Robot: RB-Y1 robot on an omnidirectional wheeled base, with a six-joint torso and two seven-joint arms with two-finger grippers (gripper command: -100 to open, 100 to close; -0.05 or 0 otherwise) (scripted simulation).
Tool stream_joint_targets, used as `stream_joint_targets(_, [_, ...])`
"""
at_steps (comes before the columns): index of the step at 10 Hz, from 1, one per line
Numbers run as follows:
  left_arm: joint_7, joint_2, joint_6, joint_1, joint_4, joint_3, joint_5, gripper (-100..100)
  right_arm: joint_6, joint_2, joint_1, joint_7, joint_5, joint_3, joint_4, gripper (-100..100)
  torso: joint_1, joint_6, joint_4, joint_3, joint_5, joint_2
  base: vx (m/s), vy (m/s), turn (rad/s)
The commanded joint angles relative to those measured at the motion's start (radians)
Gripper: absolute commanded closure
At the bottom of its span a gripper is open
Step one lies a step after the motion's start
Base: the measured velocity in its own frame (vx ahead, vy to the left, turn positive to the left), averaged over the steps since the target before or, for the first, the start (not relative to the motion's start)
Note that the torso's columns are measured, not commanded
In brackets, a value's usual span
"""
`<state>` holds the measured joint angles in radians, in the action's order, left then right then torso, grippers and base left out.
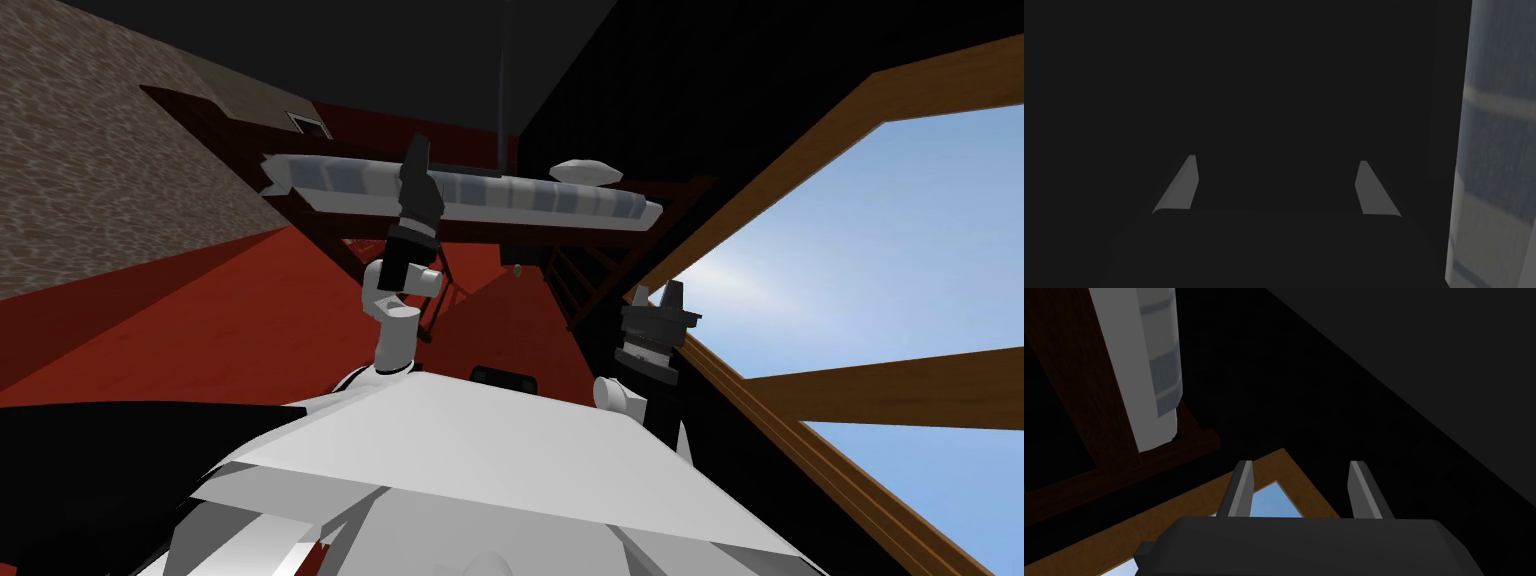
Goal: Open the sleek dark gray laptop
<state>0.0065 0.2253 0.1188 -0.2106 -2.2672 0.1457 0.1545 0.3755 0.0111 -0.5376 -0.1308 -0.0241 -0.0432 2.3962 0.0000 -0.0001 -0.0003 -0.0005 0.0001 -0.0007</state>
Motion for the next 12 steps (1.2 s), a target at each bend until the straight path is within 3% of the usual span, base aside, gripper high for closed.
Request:
stream_joint_targets(1, [0.003,0.005,0.063,-0.069,0.005,0.024,0.017,-100,0.000,0.000,0.000,0.000,0.000,0.000,0.000,0,0.001,0.000,0.000,0.000,0.000,0.000,-0.045,-0.083,-0.018])
stream_joint_targets(2, [0.003,0.005,0.085,-0.100,0.005,0.024,0.017,-100,0.000,0.000,0.000,0.000,0.000,0.000,0.000,0,-0.001,0.000,0.000,0.001,0.000,0.001,-0.042,-0.086,-0.003])
stream_joint_targets(3, [0.006,0.011,0.110,-0.128,0.013,0.048,0.030,-100,0.000,0.000,0.000,0.000,0.000,0.000,0.000,0,-0.001,0.000,0.001,0.001,-0.001,0.001,-0.042,-0.104,-0.005])
stream_joint_targets(5, [0.006,0.011,0.154,-0.181,0.013,0.048,0.030,-100,0.000,0.000,0.000,0.000,0.000,0.000,0.000,0,-0.001,0.000,0.000,0.001,0.000,0.001,-0.027,-0.072,0.003])
stream_joint_targets(8, [0.015,0.022,0.255,-0.281,0.034,0.100,0.052,-100,0.000,0.000,0.000,0.000,0.000,0.000,0.000,0,0.000,0.000,0.000,0.000,0.000,0.000,-0.023,-0.088,0.007])
stream_joint_targets(10, [0.015,0.022,0.293,-0.333,0.034,0.100,0.052,-100,0.000,0.000,0.000,0.000,0.000,0.000,0.000,0,-0.001,0.000,0.000,0.000,0.000,0.000,-0.004,-0.063,0.006])
stream_joint_targets(11, [0.020,0.028,0.331,-0.364,0.047,0.128,0.061,-100,0.000,0.000,0.000,0.000,0.000,0.000,0.000,0,0.003,0.000,0.000,0.000,0.000,0.000,0.001,-0.076,0.018])
stream_joint_targets(12, [0.020,0.028,0.359,-0.399,0.047,0.128,0.061,-100,0.000,0.000,0.000,0.000,0.000,0.000,0.000,0,0.001,0.000,0.000,0.000,0.000,0.000,0.004,-0.067,0.023])
